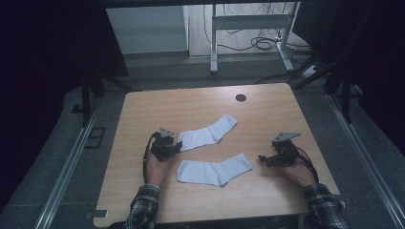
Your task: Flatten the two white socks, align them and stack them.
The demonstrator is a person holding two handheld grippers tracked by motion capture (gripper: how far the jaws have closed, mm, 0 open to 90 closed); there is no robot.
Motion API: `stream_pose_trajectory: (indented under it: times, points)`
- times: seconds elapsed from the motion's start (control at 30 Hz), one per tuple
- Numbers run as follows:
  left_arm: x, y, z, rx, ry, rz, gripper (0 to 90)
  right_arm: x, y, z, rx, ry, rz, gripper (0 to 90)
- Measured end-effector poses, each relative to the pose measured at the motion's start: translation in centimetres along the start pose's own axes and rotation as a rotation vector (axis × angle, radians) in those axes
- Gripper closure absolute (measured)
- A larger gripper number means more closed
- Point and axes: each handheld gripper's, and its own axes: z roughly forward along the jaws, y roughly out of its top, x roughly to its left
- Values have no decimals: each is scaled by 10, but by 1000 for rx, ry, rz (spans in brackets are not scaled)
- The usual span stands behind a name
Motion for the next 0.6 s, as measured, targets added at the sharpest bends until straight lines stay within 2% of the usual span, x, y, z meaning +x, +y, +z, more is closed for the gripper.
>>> stream_pose_trajectory:
  times: [0.07,0.2,0.27,0.4,0.6]
  points:
    - [1,0,0,3,-14,13,508,0,2,-2,8,-11,10,186]
    - [1,0,0,8,5,3,447,1,8,-1,18,-16,24,284]
    - [1,0,0,9,6,1,432,2,15,1,17,-12,42,300]
    - [2,0,0,12,7,2,428,3,36,7,-20,1,67,355]
    - [2,0,0,13,7,3,418,3,73,29,-21,-4,22,431]
